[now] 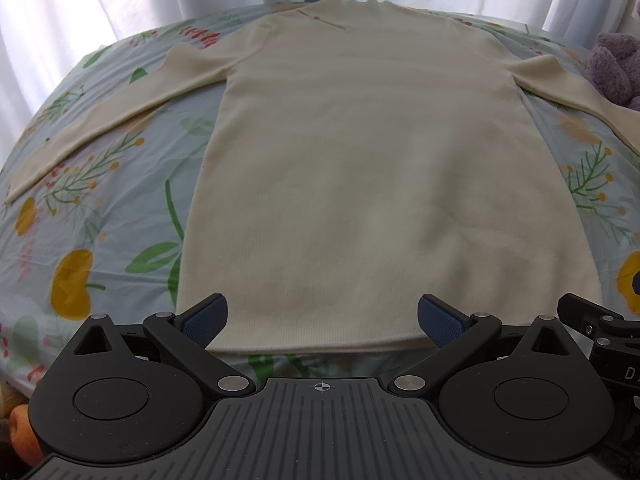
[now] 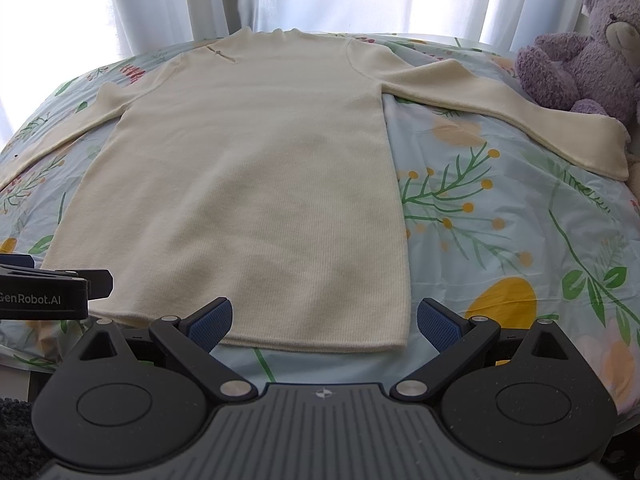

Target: Fold small clothes

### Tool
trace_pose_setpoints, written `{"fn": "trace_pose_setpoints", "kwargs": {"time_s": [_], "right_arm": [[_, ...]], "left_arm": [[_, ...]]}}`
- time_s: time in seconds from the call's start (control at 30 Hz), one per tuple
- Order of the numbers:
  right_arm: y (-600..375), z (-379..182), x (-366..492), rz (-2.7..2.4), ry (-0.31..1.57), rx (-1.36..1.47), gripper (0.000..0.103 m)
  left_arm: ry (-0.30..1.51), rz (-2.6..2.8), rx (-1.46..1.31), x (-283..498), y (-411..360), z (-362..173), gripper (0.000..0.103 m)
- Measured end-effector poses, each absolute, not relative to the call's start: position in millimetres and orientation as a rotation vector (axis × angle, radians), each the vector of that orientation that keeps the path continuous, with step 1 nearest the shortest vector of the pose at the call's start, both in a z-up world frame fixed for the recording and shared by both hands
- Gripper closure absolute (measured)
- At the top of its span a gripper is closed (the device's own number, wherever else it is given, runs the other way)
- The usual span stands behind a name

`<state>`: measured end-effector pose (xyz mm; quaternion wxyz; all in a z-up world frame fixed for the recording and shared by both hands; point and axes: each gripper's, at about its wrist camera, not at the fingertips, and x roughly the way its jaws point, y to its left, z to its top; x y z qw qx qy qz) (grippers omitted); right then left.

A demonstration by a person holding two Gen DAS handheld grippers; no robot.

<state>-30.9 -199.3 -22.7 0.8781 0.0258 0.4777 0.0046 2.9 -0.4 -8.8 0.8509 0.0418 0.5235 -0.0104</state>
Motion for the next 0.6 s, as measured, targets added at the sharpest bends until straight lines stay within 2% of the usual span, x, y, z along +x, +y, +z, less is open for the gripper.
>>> {"fn": "trace_pose_setpoints", "kwargs": {"time_s": [0.6], "right_arm": [[-202.9,-24.9,-33.4,0.016,0.995,0.069,0.004]], "left_arm": [[1.104,-0.021,0.09,2.3,-0.5,-9.2,0.0]]}}
